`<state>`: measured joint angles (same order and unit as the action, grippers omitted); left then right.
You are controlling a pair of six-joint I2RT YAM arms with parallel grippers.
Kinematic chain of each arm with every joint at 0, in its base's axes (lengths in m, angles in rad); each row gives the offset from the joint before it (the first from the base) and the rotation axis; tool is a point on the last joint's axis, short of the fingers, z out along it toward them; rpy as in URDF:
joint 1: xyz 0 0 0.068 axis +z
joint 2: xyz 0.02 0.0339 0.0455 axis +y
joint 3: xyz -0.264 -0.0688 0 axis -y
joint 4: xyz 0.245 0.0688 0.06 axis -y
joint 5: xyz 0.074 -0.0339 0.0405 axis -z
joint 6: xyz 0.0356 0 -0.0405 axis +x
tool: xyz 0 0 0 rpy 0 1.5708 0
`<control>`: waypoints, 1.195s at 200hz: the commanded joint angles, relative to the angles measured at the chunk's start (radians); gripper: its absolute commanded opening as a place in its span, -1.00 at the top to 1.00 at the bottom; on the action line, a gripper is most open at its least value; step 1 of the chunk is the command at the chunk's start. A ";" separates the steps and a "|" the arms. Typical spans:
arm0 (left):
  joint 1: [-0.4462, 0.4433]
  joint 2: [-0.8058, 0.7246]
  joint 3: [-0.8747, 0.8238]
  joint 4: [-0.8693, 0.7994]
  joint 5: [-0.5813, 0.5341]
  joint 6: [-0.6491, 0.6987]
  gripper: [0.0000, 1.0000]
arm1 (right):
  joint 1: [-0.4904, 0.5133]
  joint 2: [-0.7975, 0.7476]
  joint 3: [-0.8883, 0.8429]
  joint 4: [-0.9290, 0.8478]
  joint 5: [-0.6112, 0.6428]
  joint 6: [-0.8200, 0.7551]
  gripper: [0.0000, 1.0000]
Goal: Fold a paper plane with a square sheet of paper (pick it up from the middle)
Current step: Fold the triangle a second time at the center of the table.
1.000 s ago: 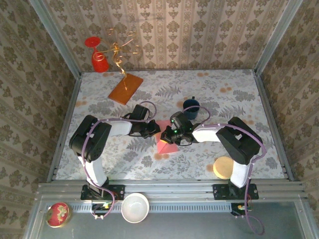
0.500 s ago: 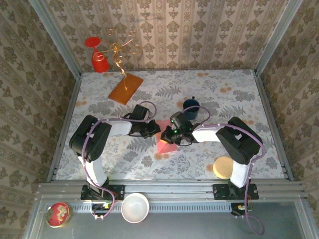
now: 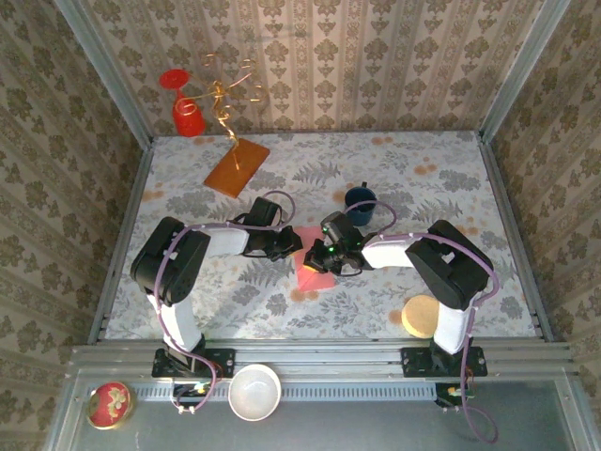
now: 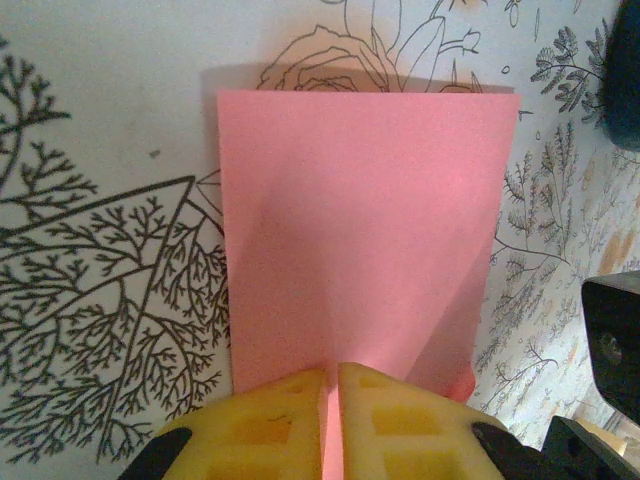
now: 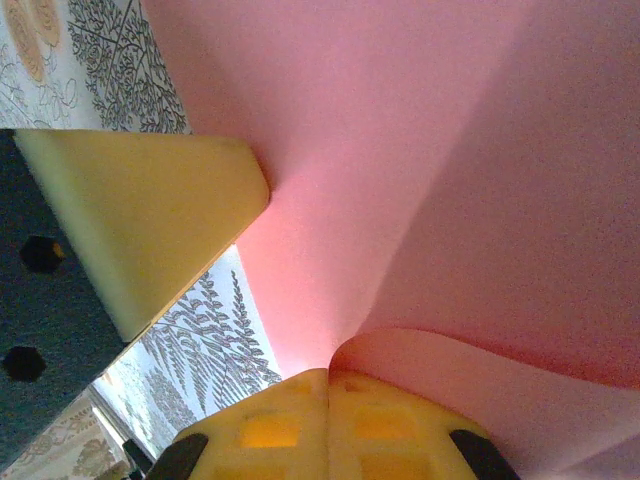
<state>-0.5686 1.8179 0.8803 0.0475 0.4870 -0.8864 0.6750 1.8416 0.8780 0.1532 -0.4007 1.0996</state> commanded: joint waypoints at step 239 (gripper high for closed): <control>0.138 -0.249 -0.017 -0.196 -0.101 0.046 0.48 | 0.003 0.046 0.050 -0.082 -0.018 -0.009 0.38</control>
<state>-0.4507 1.6188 0.8818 -0.0822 0.4179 -0.8726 0.6750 1.8656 0.9234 0.1242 -0.4271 1.0962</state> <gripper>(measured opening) 0.249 0.302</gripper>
